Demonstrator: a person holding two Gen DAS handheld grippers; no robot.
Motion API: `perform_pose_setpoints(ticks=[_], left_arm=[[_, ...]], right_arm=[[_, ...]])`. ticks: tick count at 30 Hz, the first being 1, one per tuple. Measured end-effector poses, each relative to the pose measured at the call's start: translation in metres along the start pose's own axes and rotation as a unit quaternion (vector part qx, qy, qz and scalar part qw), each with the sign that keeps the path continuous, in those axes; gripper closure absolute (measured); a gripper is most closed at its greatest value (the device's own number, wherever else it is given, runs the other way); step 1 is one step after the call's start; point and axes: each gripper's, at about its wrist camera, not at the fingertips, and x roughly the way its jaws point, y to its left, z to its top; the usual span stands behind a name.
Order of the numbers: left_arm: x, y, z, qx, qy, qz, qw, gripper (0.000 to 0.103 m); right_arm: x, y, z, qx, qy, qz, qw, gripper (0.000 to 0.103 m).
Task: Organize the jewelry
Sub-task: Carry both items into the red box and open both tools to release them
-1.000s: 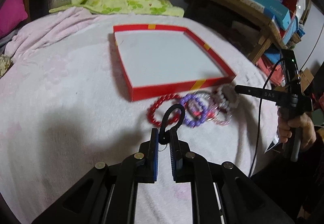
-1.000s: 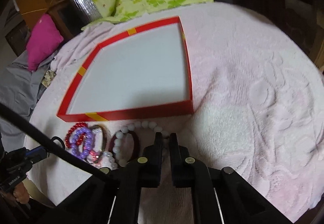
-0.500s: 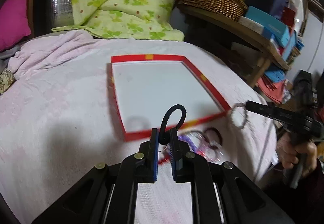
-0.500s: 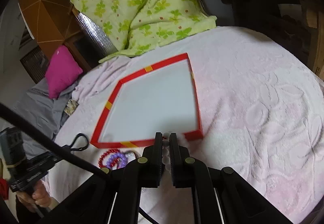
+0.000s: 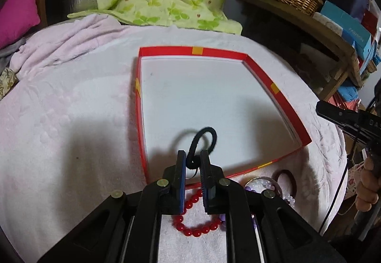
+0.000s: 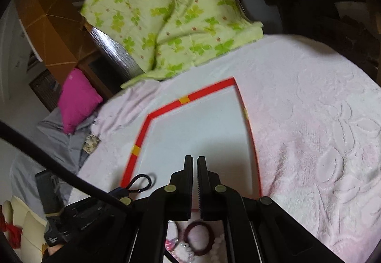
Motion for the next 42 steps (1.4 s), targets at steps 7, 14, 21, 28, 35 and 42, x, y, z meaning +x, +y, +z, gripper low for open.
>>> perform_pose_setpoints(ticks=[7,14,21,28,35,42], left_arm=[[0.0,-0.002,-0.001,0.017,0.001,0.0,0.9999,0.091],[-0.007,-0.002,-0.002,0.008,-0.007,0.001,0.9999,0.091],[-0.014,0.0,-0.002,0.001,-0.015,0.0,0.9999,0.091],[-0.015,0.002,-0.002,-0.008,-0.017,0.001,0.9998,0.091],[-0.007,0.0,0.0,-0.008,-0.013,0.01,0.9998,0.091],[0.003,-0.002,0.0,0.004,-0.004,0.035,0.9994,0.088]], right_arm=[[-0.006,-0.033,-0.018,-0.007,0.077,-0.029,0.997,0.075],[0.008,-0.051,-0.043,-0.053,0.159,-0.064,0.984,0.075],[0.012,-0.037,-0.066,-0.127,0.182,-0.102,0.97,0.093],[-0.035,-0.016,-0.053,-0.153,0.069,-0.069,0.983,0.093],[-0.032,0.004,-0.016,-0.105,-0.017,-0.031,0.994,0.093],[0.053,0.013,0.005,-0.051,0.026,-0.036,0.998,0.093]])
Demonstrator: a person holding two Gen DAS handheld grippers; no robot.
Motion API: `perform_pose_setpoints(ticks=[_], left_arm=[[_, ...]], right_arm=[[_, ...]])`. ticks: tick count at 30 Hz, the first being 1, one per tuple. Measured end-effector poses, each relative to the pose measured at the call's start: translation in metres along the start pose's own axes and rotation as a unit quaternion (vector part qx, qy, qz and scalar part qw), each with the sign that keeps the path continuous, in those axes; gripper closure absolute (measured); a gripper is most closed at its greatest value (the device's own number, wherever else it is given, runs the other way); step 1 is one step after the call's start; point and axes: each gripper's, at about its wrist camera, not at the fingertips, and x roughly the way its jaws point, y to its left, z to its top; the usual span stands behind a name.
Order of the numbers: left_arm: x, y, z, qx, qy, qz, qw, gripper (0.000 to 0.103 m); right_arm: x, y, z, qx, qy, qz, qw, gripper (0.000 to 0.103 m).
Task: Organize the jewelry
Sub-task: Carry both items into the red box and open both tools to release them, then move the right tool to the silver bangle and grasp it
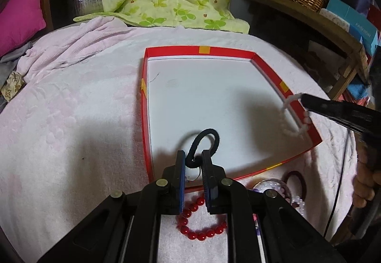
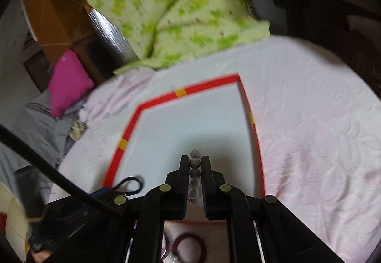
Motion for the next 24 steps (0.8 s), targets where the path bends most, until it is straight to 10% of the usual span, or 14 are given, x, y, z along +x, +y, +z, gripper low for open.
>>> perform_pose_setpoints(ticks=[4,7,13,24], left_arm=[[0.003,0.002,0.0,0.004,0.003,0.027,0.9996,0.071],[0.002,0.005,0.001,-0.005,0.002,0.023,0.9997,0.062],[-0.005,-0.002,-0.003,0.025,-0.011,0.048,0.9985,0.055],[-0.01,0.004,-0.012,0.034,-0.014,0.078,0.9962,0.048]], right_arm=[[0.018,-0.012,0.001,0.02,0.021,-0.034,0.999,0.084],[0.006,-0.027,0.0,0.039,0.002,-0.054,0.998,0.037],[-0.029,-0.047,-0.008,0.039,-0.014,-0.09,0.995,0.035],[-0.017,-0.053,-0.032,0.016,0.066,-0.092,0.993,0.1]])
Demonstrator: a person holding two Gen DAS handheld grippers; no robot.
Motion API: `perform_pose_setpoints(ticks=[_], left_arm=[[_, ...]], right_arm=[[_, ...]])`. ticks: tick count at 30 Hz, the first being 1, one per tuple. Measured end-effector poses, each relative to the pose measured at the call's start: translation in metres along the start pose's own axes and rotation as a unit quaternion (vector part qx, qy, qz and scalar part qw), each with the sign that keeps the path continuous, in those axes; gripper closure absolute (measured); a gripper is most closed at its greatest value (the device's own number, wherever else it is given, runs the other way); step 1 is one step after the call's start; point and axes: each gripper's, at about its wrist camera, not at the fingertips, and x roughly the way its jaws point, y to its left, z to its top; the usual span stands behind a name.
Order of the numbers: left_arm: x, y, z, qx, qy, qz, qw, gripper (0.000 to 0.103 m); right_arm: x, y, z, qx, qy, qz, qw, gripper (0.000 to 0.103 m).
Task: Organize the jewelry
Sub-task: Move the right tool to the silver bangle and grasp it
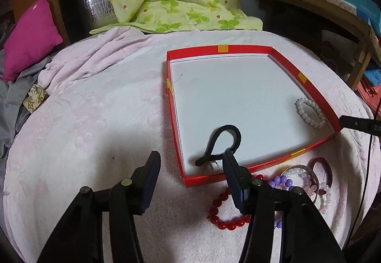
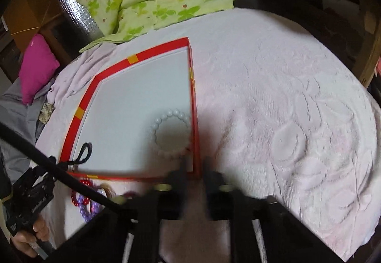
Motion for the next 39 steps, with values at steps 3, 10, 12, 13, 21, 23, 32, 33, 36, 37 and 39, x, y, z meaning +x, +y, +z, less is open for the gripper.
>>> perform_pose_setpoints(ticks=[3,10,12,13,21,23,32,33,36,37,39], left_arm=[[0.003,0.001,-0.001,0.009,-0.004,0.007,0.9999,0.047],[0.015,0.007,-0.001,0.005,0.003,0.025,0.9997,0.047],[0.013,0.007,-0.001,0.003,0.005,0.026,0.9996,0.047],[0.011,0.007,-0.001,0.003,0.004,0.026,0.9997,0.047],[-0.031,0.011,-0.008,0.016,-0.031,0.024,0.9991,0.047],[-0.041,0.011,-0.015,0.021,-0.033,0.01,0.9992,0.047],[-0.045,0.003,-0.04,0.033,0.017,-0.064,0.9972,0.047],[-0.044,0.003,-0.04,0.031,0.02,-0.074,0.9965,0.047],[-0.044,0.002,-0.04,0.028,0.023,-0.091,0.9952,0.047],[-0.045,0.002,-0.041,0.028,0.023,-0.095,0.9948,0.047],[-0.045,0.001,-0.04,0.03,0.023,-0.102,0.994,0.047]], right_arm=[[0.008,0.008,0.005,-0.006,-0.009,-0.023,1.0,0.1],[0.019,0.007,0.019,0.001,-0.028,-0.027,0.999,0.099],[0.018,0.005,0.019,0.007,-0.027,-0.019,0.999,0.098],[0.016,0.003,0.019,0.012,-0.026,-0.014,0.999,0.098],[-0.029,-0.004,-0.001,0.006,-0.063,0.014,0.998,0.092],[-0.032,0.001,-0.006,-0.005,-0.057,0.038,0.998,0.087],[-0.013,0.064,-0.031,-0.087,0.033,0.129,0.987,0.086],[-0.01,0.071,-0.032,-0.093,0.041,0.133,0.986,0.086],[-0.002,0.081,-0.033,-0.101,0.051,0.134,0.985,0.069],[0.002,0.084,-0.032,-0.102,0.053,0.133,0.984,0.058],[0.007,0.091,-0.032,-0.108,0.051,0.136,0.983,0.057]])
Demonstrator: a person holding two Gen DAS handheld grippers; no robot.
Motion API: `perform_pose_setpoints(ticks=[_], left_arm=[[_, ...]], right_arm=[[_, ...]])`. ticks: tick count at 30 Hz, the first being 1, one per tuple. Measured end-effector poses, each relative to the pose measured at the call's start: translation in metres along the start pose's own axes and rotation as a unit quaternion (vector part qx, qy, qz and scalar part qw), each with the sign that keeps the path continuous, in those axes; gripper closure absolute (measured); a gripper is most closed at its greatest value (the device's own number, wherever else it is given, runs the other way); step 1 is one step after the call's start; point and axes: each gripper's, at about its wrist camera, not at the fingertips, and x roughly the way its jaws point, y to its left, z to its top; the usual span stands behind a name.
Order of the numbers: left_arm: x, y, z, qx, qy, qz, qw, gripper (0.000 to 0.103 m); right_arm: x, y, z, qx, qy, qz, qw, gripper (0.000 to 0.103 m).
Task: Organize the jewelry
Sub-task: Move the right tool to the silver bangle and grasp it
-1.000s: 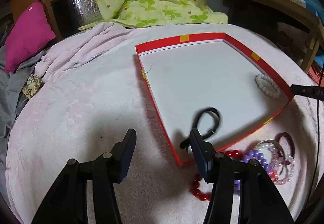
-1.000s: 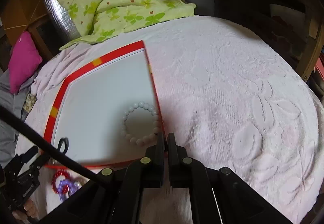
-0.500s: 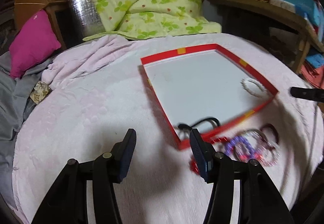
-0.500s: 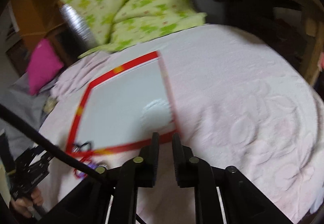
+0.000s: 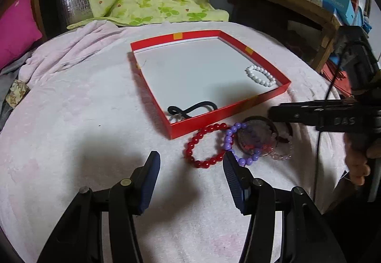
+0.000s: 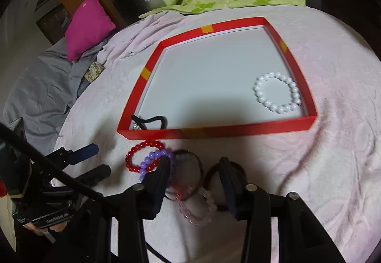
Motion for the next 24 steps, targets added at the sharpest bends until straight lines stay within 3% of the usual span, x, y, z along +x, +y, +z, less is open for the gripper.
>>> perform_pose_setpoints(ticks=[3,7,12,16,20,24], left_arm=[[0.0,-0.004,0.0,0.007,0.0,-0.008,0.9999,0.047],[0.003,-0.012,-0.001,0.02,0.004,-0.017,0.9996,0.047],[0.011,-0.018,0.001,0.02,0.01,-0.033,0.9992,0.047],[0.017,-0.029,0.003,0.034,0.009,-0.043,0.9985,0.046],[0.023,-0.041,0.006,0.047,0.007,-0.042,0.998,0.045],[0.026,-0.05,0.01,0.054,0.003,-0.051,0.9972,0.045]], right_arm=[[0.012,0.007,0.0,-0.022,0.007,-0.02,1.0,0.065],[0.032,0.015,-0.003,-0.065,0.031,-0.061,0.996,0.096],[0.012,0.013,-0.003,-0.073,-0.003,-0.077,0.994,0.097],[-0.01,-0.005,0.0,-0.039,-0.034,-0.064,0.997,0.097],[-0.017,-0.021,0.0,-0.006,-0.033,-0.051,0.998,0.097],[-0.023,-0.036,-0.003,0.011,-0.027,-0.066,0.997,0.097]])
